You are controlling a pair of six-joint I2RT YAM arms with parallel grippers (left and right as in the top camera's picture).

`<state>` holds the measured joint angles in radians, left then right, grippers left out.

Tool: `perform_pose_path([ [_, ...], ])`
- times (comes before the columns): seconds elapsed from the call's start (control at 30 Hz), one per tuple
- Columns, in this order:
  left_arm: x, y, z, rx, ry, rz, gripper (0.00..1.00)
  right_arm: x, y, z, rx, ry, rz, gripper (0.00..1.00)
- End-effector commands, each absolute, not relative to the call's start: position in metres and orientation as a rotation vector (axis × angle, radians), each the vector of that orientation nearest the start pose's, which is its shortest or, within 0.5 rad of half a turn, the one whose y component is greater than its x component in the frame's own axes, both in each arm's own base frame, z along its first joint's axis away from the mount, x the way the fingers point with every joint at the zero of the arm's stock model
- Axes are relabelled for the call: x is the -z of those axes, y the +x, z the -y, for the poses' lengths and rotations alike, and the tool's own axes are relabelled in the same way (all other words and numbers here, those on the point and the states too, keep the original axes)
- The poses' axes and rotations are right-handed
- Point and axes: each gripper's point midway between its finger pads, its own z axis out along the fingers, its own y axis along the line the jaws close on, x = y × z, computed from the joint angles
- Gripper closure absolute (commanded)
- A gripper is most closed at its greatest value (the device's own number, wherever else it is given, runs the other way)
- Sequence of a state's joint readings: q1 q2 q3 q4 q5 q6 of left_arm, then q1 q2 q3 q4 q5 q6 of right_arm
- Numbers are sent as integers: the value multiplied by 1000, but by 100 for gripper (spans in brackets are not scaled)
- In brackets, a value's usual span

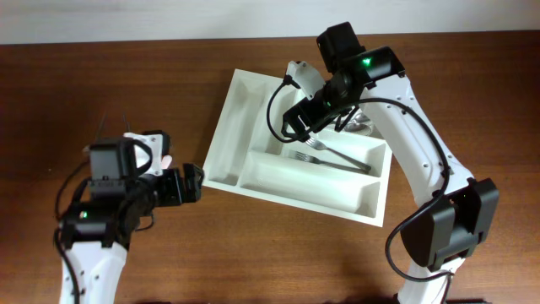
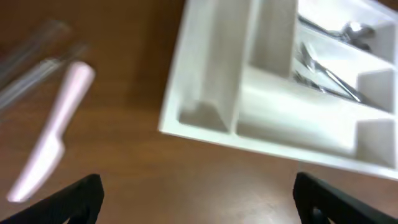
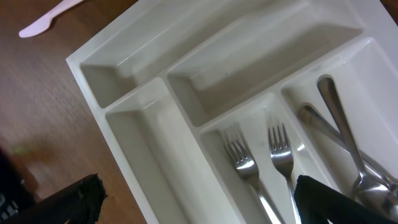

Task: Pack container
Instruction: 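Move the left gripper over the metal tongs on the left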

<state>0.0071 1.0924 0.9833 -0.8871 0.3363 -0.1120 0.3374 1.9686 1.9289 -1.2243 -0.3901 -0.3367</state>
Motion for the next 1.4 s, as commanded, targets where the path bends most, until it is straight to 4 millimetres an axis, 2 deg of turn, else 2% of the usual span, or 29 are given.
perform_pose_path([
  [0.0, -182, 277, 83, 712, 46, -2567, 1, -194, 393, -217, -617, -1005, -2567, 1],
  [0.1, -178, 282, 90, 778, 56, -2571, 1, -194, 392, -217, -620, -1005, -2566, 1],
  [0.2, -165, 296, 73, 626, 19, -2591, 4, -194, 392, -217, -624, -988, -2575, 1],
  [0.27, -152, 311, 42, 394, -110, -2614, 2, -194, 392, -217, -630, -963, -2592, 1],
  [0.4, -136, 327, -6, 70, -362, -2598, 1, -192, 387, -215, -640, -931, -2633, 1],
  [0.57, -116, 341, -51, -219, -489, -2573, 1, -191, 382, -213, -643, -931, -2658, 1],
  [0.7, -90, 337, -91, -327, -630, -2610, 1, -190, 380, -213, -645, -931, -2665, 1],
  [0.73, -81, 329, -111, -352, -708, -2627, 1, -190, 380, -213, -645, -932, -2667, 1],
  [0.8, -75, 320, -128, -373, -769, -2641, 1, -190, 380, -213, -645, -932, -2666, 1],
  [0.83, -71, 311, -145, -386, -821, -2649, 1, -190, 380, -213, -644, -932, -2665, 1],
  [0.9, -69, 302, -157, -366, -861, -2662, 0, -191, 381, -213, -643, -932, -2662, 1],
  [1.0, -65, 292, -168, -301, -925, -2671, 1, -191, 382, -213, -643, -932, -2657, 1],
  [1.13, -63, 286, -178, -305, -947, -2674, 0, -191, 382, -213, -643, -932, -2658, 1],
  [1.27, -59, 290, -179, -299, -946, -2669, 1, -191, 381, -213, -644, -933, -2658, 1],
  [1.37, -55, 302, -169, -178, -922, -2661, 1, -191, 381, -213, -645, -932, -2658, 1],
])
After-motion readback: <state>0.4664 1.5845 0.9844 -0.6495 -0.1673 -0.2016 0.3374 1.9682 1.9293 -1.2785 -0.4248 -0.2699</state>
